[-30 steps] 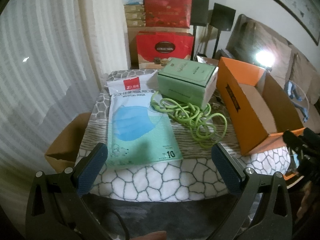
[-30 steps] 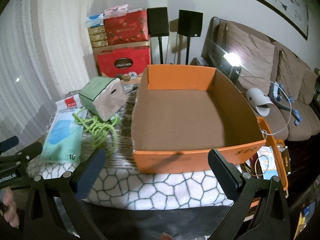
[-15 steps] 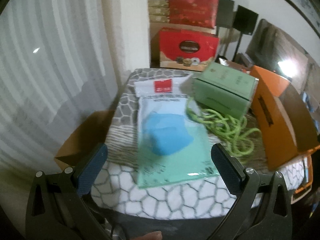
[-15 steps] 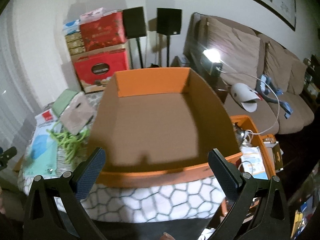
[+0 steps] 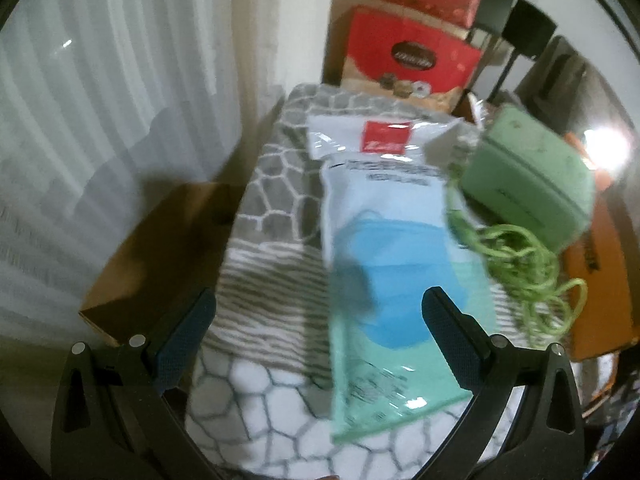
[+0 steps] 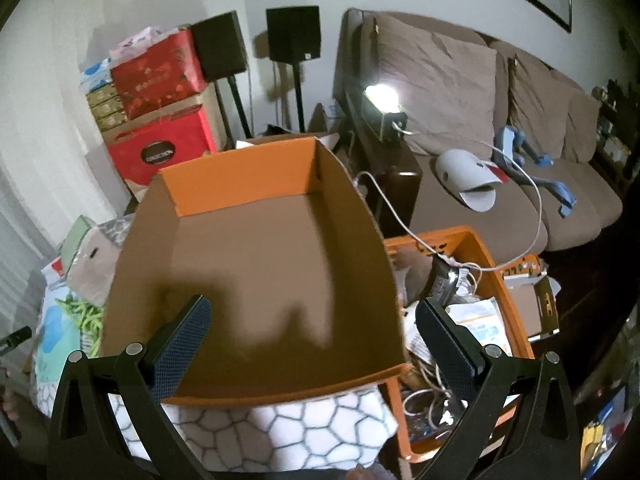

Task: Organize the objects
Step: 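Move the left tool to the medical mask bag while the right tool tilts the orange box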

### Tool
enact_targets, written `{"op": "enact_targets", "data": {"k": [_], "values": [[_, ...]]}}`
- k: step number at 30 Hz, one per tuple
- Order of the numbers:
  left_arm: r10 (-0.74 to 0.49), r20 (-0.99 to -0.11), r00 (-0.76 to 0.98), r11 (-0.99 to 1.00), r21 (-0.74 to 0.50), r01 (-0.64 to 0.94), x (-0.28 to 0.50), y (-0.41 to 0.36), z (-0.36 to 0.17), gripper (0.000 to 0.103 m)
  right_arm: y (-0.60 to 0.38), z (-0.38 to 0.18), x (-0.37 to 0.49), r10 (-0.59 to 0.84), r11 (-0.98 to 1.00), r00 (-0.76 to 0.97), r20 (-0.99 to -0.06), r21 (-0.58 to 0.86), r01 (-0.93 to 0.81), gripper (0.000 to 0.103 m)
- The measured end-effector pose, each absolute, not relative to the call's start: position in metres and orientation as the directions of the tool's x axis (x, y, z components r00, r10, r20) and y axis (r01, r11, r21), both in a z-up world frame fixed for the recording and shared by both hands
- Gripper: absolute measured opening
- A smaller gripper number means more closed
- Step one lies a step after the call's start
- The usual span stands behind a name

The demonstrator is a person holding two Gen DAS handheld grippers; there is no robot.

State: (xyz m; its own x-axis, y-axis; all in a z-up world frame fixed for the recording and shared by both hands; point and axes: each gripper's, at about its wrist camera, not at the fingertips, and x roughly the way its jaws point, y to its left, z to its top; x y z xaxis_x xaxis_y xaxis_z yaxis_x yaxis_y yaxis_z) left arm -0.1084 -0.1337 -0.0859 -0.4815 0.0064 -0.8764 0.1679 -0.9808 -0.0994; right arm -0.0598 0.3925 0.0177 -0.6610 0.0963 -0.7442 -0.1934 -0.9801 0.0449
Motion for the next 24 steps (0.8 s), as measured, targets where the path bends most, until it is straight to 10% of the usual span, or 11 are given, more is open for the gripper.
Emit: {"op": "enact_targets", "data": {"k": [9,19,24], "values": [[0.091,-0.886,-0.455,-0.973,-0.177,0.150,-0.124,-0.145,-0.098,0.102,0.433,0.003,-0.092,0.024,-0.981,-0.586,-0.810,0.094,-0.170,0.097],[0.188,-0.893,-0.408,-0.964,-0.249,0.099,-0.134,-0.146,-0.107,0.102,0.464,-0.035,-0.123,-0.127,-0.977,-0.419,-0.899,0.187,-0.106,0.040],[0.218,-0.894,-0.391,-0.960,-0.269,0.079,-0.137,-0.145,-0.110,0.102,0.466,-0.039,-0.125,-0.169,-0.973,-0.393,-0.904,0.217,-0.080,0.029]]}}
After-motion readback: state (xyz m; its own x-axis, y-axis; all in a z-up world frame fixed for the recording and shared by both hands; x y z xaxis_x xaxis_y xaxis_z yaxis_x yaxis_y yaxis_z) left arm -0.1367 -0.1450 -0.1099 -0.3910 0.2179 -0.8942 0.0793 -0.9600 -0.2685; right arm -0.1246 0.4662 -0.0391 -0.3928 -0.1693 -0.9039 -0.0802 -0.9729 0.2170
